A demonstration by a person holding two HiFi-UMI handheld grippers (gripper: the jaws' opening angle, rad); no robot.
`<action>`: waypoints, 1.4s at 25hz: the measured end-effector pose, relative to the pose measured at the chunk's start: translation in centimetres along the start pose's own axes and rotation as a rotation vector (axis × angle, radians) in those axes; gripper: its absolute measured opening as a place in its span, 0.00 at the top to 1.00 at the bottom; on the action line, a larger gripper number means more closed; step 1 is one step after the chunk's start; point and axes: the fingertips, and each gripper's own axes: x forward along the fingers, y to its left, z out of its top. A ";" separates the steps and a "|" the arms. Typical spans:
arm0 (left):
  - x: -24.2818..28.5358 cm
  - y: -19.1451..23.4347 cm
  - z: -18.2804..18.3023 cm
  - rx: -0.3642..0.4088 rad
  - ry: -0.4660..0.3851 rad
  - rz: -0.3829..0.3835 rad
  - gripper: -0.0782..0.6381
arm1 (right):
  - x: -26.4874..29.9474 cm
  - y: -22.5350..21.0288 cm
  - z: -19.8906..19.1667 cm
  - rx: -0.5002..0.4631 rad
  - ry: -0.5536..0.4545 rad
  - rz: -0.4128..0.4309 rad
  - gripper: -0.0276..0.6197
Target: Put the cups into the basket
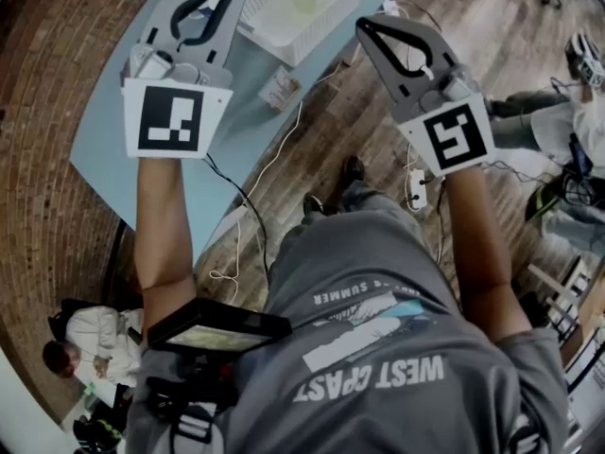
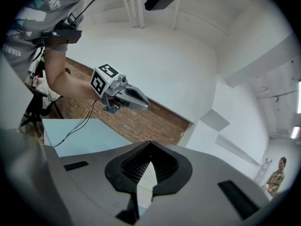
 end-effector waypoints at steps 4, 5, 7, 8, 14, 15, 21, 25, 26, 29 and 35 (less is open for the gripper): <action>-2.8 0.6 0.6 0.050 -0.029 0.056 0.89 | 0.6 0.7 1.7 -0.034 -0.006 0.012 0.94; -3.4 0.6 0.7 0.060 -0.038 0.070 0.89 | 0.8 1.0 2.1 -0.045 -0.004 0.015 0.94; -4.7 0.7 1.0 0.082 -0.058 0.096 0.89 | 1.0 1.5 2.9 -0.063 -0.008 0.018 0.94; -5.3 0.7 1.2 0.092 -0.066 0.107 0.89 | 1.1 1.8 3.3 -0.071 -0.012 0.019 0.94; -8.6 1.2 2.0 0.129 -0.075 0.162 0.89 | 1.6 3.4 5.7 -0.108 -0.028 0.027 0.94; -9.2 1.4 2.0 0.136 -0.075 0.169 0.89 | 1.7 3.7 6.0 -0.111 -0.029 0.029 0.94; -12.3 1.9 1.6 0.125 -0.055 0.202 0.89 | 2.0 5.5 8.0 -0.157 -0.032 0.043 0.94; -13.8 1.6 1.1 0.115 -0.049 0.198 0.89 | 2.3 6.8 9.4 -0.169 -0.048 0.050 0.94; -14.1 1.6 1.1 0.111 -0.050 0.198 0.89 | 2.3 7.0 9.8 -0.172 -0.051 0.050 0.94; -14.8 1.5 0.7 0.106 -0.049 0.194 0.89 | 2.5 7.6 10.6 -0.179 -0.050 0.052 0.94; -15.4 1.7 0.3 0.089 -0.057 0.199 0.89 | 2.8 8.0 11.2 -0.194 -0.046 0.052 0.94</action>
